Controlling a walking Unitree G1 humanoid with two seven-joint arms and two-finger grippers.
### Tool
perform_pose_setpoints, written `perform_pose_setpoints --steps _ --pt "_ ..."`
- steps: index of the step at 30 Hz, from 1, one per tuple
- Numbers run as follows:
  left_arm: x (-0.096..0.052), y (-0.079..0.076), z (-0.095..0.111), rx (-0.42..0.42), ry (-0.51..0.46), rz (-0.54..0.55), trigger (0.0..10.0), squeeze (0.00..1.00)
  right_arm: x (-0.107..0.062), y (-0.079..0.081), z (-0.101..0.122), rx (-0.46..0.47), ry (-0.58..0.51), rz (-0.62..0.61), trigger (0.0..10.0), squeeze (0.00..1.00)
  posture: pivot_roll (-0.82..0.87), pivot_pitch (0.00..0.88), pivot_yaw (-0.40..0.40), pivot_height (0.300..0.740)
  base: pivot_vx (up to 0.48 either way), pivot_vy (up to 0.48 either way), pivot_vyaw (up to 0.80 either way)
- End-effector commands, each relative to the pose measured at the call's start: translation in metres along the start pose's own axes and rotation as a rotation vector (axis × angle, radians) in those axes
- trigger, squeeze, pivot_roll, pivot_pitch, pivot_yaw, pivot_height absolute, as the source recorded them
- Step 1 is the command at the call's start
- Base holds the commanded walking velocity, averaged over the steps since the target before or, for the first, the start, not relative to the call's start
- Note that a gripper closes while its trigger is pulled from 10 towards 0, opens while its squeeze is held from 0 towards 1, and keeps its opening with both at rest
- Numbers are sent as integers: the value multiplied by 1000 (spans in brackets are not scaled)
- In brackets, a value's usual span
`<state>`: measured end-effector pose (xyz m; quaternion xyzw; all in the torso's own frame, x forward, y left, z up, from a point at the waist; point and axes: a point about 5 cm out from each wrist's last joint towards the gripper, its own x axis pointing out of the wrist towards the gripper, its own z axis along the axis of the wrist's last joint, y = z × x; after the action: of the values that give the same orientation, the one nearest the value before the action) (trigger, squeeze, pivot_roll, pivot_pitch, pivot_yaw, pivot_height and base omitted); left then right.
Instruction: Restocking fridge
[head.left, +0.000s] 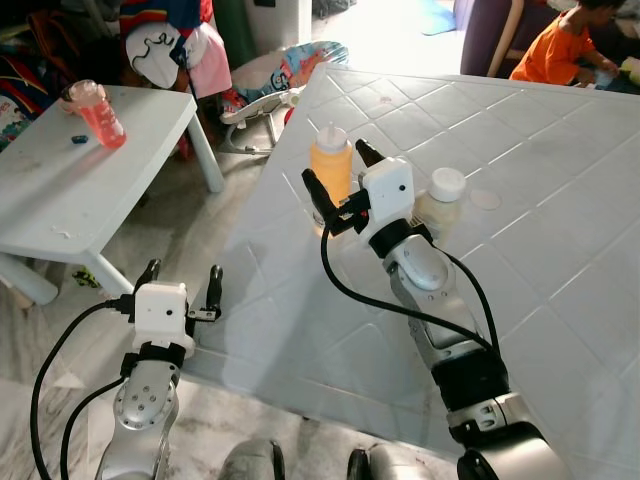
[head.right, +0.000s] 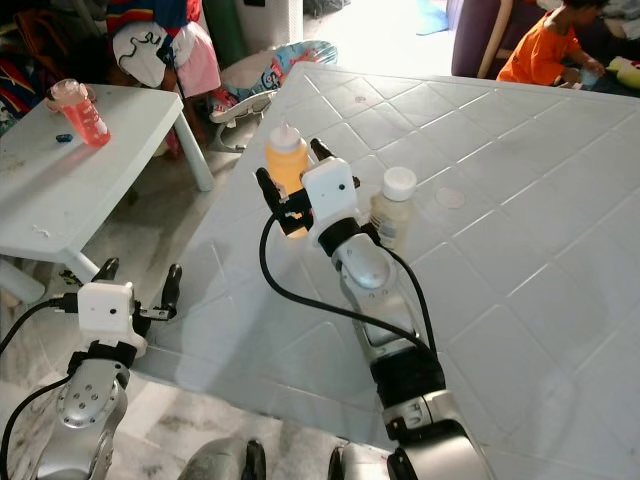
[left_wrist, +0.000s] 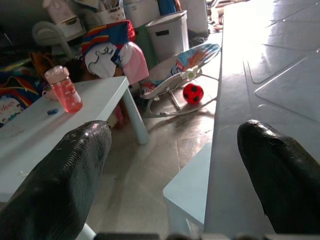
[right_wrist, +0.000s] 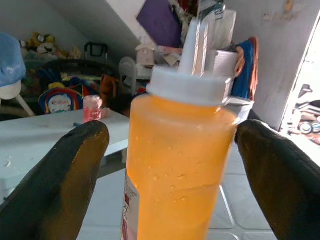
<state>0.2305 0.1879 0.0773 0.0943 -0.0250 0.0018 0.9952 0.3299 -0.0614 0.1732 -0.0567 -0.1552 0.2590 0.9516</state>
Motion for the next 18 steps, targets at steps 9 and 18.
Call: perform_pose_setpoints --steps 9,18 --pt "-9 9 5 40 19 3 10000 0 24 -11 0 20 14 -16 3451 0 191 157 53 740 0 0 0" --pt "-10 16 5 67 35 5 10000 0 38 -5 9 40 -23 37 0 0 201 151 64 740 0 0 0"
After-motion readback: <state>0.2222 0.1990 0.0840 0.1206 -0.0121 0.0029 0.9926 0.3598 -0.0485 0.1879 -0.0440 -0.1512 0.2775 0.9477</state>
